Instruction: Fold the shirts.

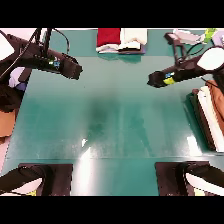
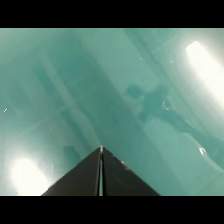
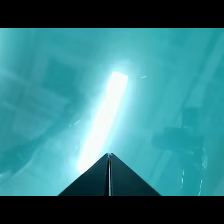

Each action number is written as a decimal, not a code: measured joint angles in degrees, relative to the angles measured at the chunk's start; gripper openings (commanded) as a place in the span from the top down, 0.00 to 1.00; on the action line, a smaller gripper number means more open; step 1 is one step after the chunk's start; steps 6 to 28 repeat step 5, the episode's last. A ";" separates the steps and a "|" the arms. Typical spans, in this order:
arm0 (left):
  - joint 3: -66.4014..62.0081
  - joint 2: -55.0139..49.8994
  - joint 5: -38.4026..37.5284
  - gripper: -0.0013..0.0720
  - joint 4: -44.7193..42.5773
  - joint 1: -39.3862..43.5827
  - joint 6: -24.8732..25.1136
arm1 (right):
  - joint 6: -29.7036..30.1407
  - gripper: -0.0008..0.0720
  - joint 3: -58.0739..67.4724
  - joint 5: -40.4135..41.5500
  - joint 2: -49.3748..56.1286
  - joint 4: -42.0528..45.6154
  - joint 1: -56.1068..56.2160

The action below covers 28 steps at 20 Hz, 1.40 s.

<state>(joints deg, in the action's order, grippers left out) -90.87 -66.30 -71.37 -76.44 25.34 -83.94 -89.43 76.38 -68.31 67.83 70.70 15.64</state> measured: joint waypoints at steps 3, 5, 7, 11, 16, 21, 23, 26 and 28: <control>0.00 0.00 0.00 0.95 0.00 0.00 0.00 | 0.07 0.96 0.02 0.24 1.14 -0.09 2.01; 0.00 0.00 0.02 0.95 0.00 0.00 0.00 | 0.11 0.96 0.02 0.42 1.46 -0.09 2.56; 0.00 0.00 0.02 0.95 0.00 0.00 0.00 | 0.11 0.96 0.02 0.42 1.46 -0.09 2.56; 0.00 0.00 0.02 0.95 0.00 0.00 0.00 | 0.11 0.96 0.02 0.42 1.46 -0.09 2.56; 0.00 0.00 0.02 0.95 0.00 0.00 0.00 | 0.11 0.96 0.02 0.42 1.46 -0.09 2.56; 0.00 0.00 0.02 0.95 0.00 0.00 0.00 | 0.11 0.96 0.02 0.42 1.46 -0.09 2.56; 0.00 0.00 0.02 0.95 0.00 0.00 0.00 | 0.11 0.96 0.02 0.42 1.46 -0.09 2.56; 0.00 0.00 0.02 0.95 0.00 0.00 0.00 | 0.11 0.96 0.02 0.42 1.46 -0.09 2.56; 0.00 0.00 0.02 0.95 0.00 0.00 0.00 | 0.11 0.96 0.02 0.42 1.46 -0.09 2.56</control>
